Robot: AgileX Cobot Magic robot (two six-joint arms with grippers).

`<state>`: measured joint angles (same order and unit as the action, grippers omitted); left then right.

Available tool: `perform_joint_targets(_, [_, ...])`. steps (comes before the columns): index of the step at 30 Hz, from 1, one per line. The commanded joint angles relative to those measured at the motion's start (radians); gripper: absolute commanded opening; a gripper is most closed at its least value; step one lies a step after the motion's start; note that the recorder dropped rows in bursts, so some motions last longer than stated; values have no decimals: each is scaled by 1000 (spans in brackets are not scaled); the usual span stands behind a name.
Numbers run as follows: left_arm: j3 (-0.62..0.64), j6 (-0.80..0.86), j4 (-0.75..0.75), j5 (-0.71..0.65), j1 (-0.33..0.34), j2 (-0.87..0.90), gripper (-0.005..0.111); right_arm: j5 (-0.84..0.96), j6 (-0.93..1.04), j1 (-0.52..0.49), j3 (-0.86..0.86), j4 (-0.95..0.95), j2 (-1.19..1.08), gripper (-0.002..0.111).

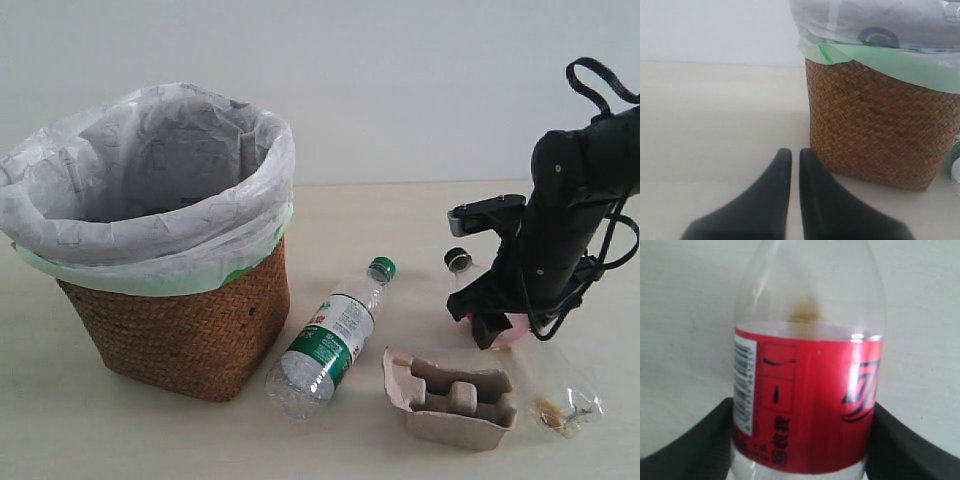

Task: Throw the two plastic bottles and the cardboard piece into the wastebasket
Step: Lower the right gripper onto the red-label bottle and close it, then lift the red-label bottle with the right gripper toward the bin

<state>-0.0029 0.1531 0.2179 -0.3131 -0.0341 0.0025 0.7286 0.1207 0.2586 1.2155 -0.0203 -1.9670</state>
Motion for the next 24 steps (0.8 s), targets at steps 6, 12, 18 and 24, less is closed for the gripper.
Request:
perform_joint_targets(6, [3, -9, -2, 1, 3, -2, 6, 64, -10, 1, 8, 8, 164, 0])
perform_joint_targets(12, [3, -9, -2, 1, 3, -2, 6, 115, -10, 1, 2, -55, 352, 0])
perform_joint_targets(18, [3, -9, -2, 1, 3, -2, 6, 210, -10, 1, -9, -125, 426, 0])
perform_joint_targets(24, [3, -9, -2, 1, 3, -2, 6, 149, -10, 1, -92, -112, 486, 0])
